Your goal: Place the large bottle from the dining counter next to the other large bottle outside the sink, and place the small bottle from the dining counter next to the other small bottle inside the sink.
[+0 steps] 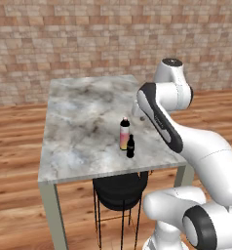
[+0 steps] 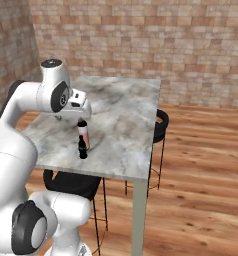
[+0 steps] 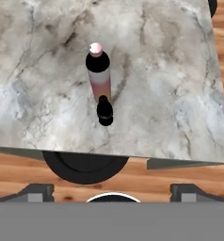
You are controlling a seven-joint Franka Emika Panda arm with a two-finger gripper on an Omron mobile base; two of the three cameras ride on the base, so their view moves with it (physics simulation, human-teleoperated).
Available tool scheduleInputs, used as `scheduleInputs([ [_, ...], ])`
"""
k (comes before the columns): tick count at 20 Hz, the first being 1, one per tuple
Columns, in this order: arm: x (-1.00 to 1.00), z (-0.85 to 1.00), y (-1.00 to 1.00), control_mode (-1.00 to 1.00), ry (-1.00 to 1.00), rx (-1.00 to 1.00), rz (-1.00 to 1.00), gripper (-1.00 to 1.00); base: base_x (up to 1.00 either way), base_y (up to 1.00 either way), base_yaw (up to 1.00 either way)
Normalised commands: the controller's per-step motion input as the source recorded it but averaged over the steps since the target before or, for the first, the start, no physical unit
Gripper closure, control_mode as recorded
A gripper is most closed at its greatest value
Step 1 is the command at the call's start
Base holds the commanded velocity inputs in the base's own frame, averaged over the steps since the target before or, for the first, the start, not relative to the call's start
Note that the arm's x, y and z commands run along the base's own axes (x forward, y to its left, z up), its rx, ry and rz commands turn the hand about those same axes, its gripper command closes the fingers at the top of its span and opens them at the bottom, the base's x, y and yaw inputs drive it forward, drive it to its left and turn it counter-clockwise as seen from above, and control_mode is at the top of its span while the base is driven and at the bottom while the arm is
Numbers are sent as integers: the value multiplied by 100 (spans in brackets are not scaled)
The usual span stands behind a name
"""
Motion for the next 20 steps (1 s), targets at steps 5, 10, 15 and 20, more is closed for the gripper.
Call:
scheduleInputs([
  [5,0,-1,2,-100,-15,0,0,-100,0,0,0],
  [10,0,-7,0,-100,-3,0,0,-100,0,0,0],
  [15,0,-14,0,-100,0,1,0,-100,0,0,0],
  [20,3,-17,3,-100,0,0,0,-100,0,0,0],
])
